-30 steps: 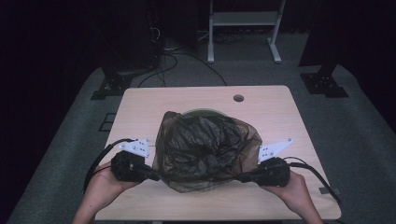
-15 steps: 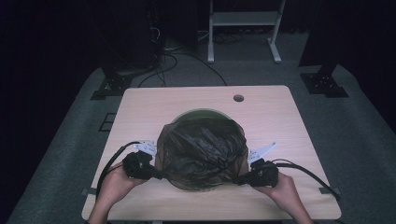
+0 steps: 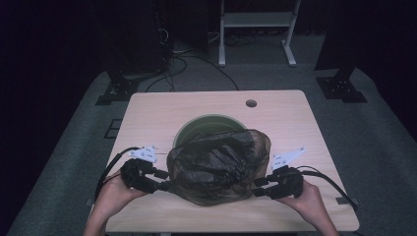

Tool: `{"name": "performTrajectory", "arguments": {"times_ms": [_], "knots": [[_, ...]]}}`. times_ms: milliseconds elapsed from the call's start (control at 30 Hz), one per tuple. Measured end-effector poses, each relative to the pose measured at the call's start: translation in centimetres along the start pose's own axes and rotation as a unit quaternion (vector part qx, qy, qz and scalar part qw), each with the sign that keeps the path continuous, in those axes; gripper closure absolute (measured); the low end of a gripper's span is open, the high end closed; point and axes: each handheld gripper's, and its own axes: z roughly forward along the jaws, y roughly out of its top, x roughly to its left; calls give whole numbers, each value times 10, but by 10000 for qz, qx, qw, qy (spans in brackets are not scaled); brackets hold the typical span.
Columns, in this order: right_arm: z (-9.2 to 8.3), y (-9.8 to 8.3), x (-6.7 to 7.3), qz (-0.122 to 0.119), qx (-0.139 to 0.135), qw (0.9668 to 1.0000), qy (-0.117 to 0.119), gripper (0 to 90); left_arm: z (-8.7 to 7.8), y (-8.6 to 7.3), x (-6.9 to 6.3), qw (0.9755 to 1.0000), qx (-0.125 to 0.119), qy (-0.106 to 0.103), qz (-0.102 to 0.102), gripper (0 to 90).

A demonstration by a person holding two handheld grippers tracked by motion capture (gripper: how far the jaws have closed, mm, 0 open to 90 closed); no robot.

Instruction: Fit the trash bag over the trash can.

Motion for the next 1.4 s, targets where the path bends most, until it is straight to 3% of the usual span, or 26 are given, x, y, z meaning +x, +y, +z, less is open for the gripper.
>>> {"name": "performTrajectory", "arguments": {"times_ms": [100,233,433,600,667,767,900,933,967,1033,1067,1100,1133,1267,1367,1400], "knots": [[-26,2,8,-92,-346,9994,-22,527,-20,4,-10,9997,-167,93,162,417],[-58,13,13,-236,-884,9956,-189,521,-41,14,-14,9986,-337,269,301,390],[-79,53,6,-511,-1271,9893,-504,520,-52,38,-11,9962,-600,385,491,386],[-80,83,-13,-554,-1490,9847,-708,532,-47,56,-4,9950,-713,429,549,385],[-76,93,-23,-514,-1500,9847,-723,533,-44,61,-2,9949,-749,419,538,385],[-65,104,-37,-391,-1377,9872,-703,533,-41,65,3,9951,-789,330,504,395],[-53,110,-50,-268,-1360,9888,-550,575,-38,66,9,9956,-832,154,409,527],[-52,111,-53,-220,-1366,9895,-417,691,-38,66,10,9956,-847,115,390,628],[-52,111,-53,-220,-1366,9895,-417,691,-38,66,11,9959,-819,105,375,628],[-51,111,-54,-206,-1313,9903,-400,771,-38,66,13,9960,-818,102,357,723],[-50,111,-54,-222,-1273,9909,-387,816,-38,66,13,9961,-790,122,370,822],[-50,111,-53,-235,-1251,9910,-425,861,-38,66,14,9961,-783,137,376,822],[-48,111,-53,-267,-1242,9910,-421,898,-38,66,14,9961,-781,181,381,894],[-49,112,-53,-260,-1321,9897,-486,899,-39,67,22,9950,-800,483,339,899],[-51,116,-57,-228,-1481,9869,-594,899,-40,69,30,9933,-877,692,299,898],[-51,116,-57,-228,-1481,9869,-594,899,-40,69,32,9932,-895,686,273,898]]}}
